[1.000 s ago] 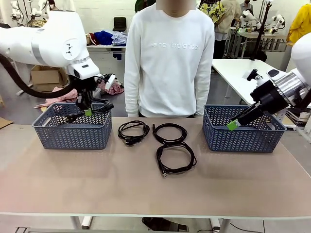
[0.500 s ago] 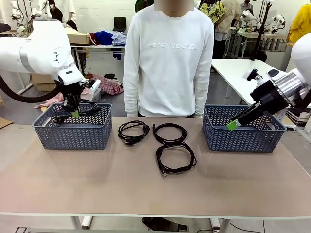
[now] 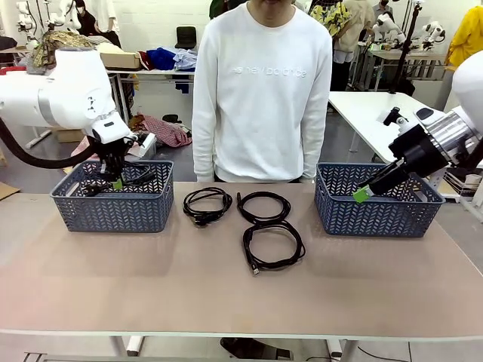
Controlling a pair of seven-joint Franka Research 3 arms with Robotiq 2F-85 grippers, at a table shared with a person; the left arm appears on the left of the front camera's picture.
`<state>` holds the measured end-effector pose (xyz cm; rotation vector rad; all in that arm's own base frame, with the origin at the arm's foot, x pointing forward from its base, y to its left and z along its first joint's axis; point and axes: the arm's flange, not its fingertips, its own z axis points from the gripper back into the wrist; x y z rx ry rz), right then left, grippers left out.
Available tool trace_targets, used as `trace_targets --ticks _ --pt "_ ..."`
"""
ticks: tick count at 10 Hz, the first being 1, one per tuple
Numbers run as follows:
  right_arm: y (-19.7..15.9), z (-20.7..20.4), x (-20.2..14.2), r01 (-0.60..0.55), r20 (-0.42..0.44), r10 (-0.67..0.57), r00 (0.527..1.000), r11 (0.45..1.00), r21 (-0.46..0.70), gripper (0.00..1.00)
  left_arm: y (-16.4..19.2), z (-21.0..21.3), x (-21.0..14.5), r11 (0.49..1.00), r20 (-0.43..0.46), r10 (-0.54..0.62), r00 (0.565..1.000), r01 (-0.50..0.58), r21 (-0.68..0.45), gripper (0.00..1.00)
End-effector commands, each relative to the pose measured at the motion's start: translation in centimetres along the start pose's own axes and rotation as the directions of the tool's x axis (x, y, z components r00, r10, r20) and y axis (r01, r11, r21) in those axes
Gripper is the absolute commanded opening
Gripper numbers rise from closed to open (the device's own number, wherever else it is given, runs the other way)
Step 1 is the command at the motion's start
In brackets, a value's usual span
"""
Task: Organize the cables according to human instructions.
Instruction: Pick up a bundle of cables and place it in the basket indicated by the human.
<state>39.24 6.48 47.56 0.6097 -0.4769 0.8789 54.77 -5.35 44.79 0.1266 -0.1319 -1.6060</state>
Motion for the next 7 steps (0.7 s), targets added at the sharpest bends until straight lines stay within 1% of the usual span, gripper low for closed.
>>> trace_targets --ticks 1,2,3,4,5,6,7 --pt "-0.2 0.0 0.2 -0.017 0.032 0.017 0.999 1.0 0.017 1.0 0.3 -0.2 -0.6 1.0 -0.034 0.004 0.999 -0.003 0.021 0.15" --pt "-0.2 0.0 0.2 -0.017 0.032 0.017 0.999 1.0 0.017 1.0 0.4 -0.3 -0.7 1.0 -0.036 0.006 0.999 -0.005 0.021 0.15" --pt "-0.2 0.0 0.2 -0.017 0.032 0.017 0.999 1.0 0.017 1.0 0.5 -0.3 -0.8 1.0 -0.032 0.008 0.999 -0.007 0.019 0.34" --pt "-0.2 0.0 0.2 -0.017 0.032 0.017 0.999 1.0 0.017 1.0 0.6 -0.2 -0.9 1.0 -0.025 0.009 1.0 -0.009 0.011 0.34" --pt "-0.2 0.0 0.2 -0.017 0.032 0.017 0.999 1.0 0.017 1.0 0.5 0.1 -0.9 1.0 -0.02 0.012 1.0 -0.012 0.0 0.54" --pt "-0.2 0.0 0.2 -0.017 0.032 0.017 0.999 1.0 0.017 1.0 0.6 0.5 -0.9 1.0 -0.01 0.012 1.0 -0.012 -0.01 0.39" --pt "-0.2 0.0 0.2 -0.017 0.032 0.017 0.999 1.0 0.017 1.0 0.7 1.0 -1.0 1.0 -0.003 0.017 1.0 -0.017 -0.022 0.73"
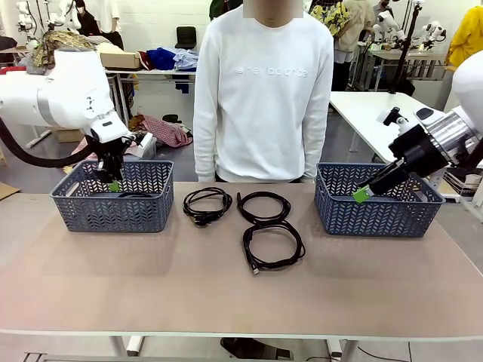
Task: Organize the cables according to human instructions.
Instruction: Pick up a bundle of cables and place it in the basket indicated by the human.
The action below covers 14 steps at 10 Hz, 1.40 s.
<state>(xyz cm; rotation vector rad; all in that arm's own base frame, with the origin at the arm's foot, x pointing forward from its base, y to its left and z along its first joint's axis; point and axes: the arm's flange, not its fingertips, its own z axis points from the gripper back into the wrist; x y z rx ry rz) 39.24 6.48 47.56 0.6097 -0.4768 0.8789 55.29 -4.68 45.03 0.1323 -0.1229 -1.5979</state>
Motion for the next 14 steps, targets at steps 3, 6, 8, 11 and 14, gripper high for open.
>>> trace_targets --ticks 3,6,8,11,14 --pt "-0.2 0.0 0.2 -0.018 0.032 0.017 0.999 1.0 0.017 1.0 0.5 1.9 -0.6 0.997 0.047 0.009 0.999 -0.005 -0.082 0.77" --pt "-0.2 0.0 0.2 -0.018 0.032 0.017 0.999 1.0 0.017 1.0 0.4 2.4 -0.8 0.994 0.067 0.016 0.998 -0.009 -0.109 1.0" --pt "-0.2 0.0 0.2 -0.018 0.032 0.017 0.999 1.0 0.017 1.0 0.2 2.5 -0.9 0.994 0.073 0.022 0.997 -0.014 -0.112 1.0" --pt "-0.2 0.0 0.2 -0.018 0.032 0.017 0.999 1.0 0.017 1.0 0.3 2.8 -1.0 0.996 0.1 0.063 0.993 -0.056 -0.068 1.0" --pt "-0.2 0.0 0.2 -0.018 0.032 0.017 0.999 1.0 0.017 1.0 0.3 2.3 -0.5 0.995 0.059 0.05 0.997 -0.044 -0.093 1.0"
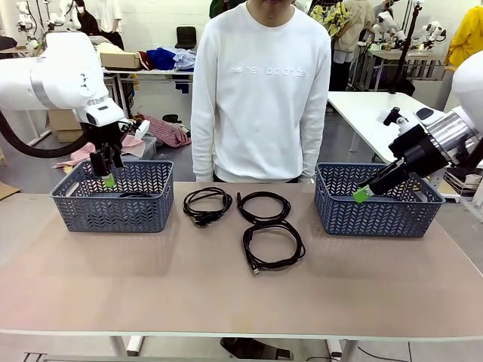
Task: Organize the cables according to human instructions.
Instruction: Pick up a bundle of cables and place it in the basket indicated by the human.
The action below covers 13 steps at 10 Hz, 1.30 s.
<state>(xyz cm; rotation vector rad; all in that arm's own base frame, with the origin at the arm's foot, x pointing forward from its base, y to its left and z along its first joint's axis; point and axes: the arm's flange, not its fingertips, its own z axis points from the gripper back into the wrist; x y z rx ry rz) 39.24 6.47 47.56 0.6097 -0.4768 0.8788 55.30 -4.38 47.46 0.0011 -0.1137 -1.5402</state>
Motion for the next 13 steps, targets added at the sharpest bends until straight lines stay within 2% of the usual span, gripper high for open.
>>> trace_targets --ticks 1,5,10,13 --pt "-0.2 0.0 0.2 -0.018 0.032 0.017 0.999 1.0 0.017 1.0 0.0 0.1 -0.1 1.0 0.002 0.005 1.0 -0.005 0.002 1.0" --pt "-0.2 0.0 0.2 -0.018 0.032 0.017 0.999 1.0 0.017 1.0 -3.7 0.3 3.4 0.994 0.147 0.099 0.984 -0.104 0.027 1.0" --pt "-0.2 0.0 0.2 -0.018 0.032 0.017 0.999 1.0 0.017 1.0 -9.9 -1.3 7.2 0.999 0.292 0.051 0.955 -0.045 -0.03 1.0" --pt "-0.2 0.0 0.2 -0.018 0.032 0.017 0.999 1.0 0.017 1.0 -12.9 -3.2 8.8 0.999 0.366 0.033 0.93 -0.029 -0.017 1.0"
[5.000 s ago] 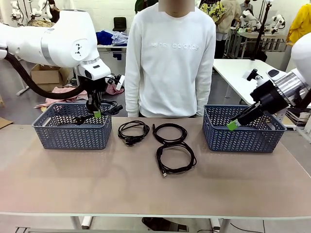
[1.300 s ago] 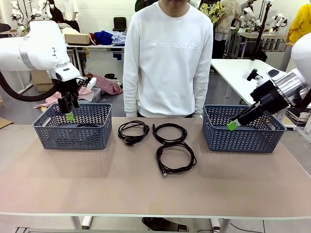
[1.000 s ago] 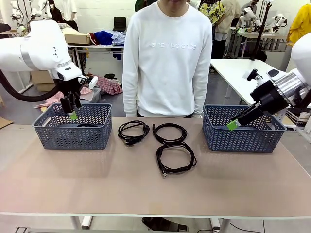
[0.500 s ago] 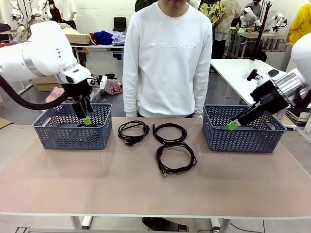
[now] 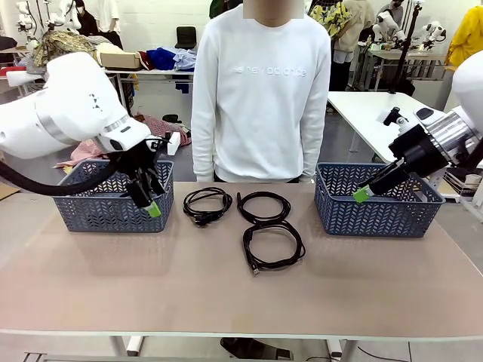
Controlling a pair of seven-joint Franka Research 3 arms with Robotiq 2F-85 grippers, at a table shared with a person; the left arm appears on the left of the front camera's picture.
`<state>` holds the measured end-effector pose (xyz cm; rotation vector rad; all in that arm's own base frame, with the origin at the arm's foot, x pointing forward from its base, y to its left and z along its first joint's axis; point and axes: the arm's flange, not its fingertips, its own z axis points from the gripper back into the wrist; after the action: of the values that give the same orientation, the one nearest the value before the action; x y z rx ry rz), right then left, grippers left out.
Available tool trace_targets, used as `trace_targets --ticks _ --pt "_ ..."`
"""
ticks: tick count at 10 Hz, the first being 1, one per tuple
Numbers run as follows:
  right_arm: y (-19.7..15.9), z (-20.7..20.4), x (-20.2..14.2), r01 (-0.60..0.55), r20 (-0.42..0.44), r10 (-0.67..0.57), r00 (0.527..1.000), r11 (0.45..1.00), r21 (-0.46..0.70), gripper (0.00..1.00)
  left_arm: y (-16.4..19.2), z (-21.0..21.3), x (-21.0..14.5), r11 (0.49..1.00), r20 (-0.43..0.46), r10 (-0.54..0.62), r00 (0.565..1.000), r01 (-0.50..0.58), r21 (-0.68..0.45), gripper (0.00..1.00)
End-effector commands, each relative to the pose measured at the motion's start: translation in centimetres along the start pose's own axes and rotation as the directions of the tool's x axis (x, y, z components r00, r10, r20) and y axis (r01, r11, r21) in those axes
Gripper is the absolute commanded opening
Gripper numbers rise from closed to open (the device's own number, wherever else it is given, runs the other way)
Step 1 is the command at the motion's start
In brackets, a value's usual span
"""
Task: Organize the cables according to human instructions.
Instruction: Pick up a bundle of cables and place it in the basket indicated by the human.
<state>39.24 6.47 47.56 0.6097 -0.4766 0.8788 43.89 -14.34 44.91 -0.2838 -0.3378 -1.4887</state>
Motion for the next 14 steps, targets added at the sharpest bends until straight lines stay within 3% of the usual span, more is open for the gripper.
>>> trace_targets --ticks 1,5,7,14 --pt "-0.2 0.0 0.2 -0.018 0.032 0.017 0.999 1.0 0.017 1.0 -1.6 -1.4 -0.9 0.999 0.07 -0.017 0.997 0.014 0.04 1.0" --pt "-0.2 0.0 0.2 -0.018 0.032 0.017 0.999 1.0 0.017 1.0 -2.0 -3.2 -0.5 0.997 0.096 -0.023 0.995 0.016 0.075 1.0" --pt "-0.2 0.0 0.2 -0.018 0.032 0.017 0.999 1.0 0.017 1.0 -1.9 -3.0 0.1 0.998 0.057 0.003 0.998 -0.006 0.061 1.0" --pt "-0.2 0.0 0.2 -0.018 0.032 0.017 0.999 1.0 0.017 1.0 -1.9 -3.0 0.1 0.998 0.057 0.003 0.998 -0.006 0.061 1.0"
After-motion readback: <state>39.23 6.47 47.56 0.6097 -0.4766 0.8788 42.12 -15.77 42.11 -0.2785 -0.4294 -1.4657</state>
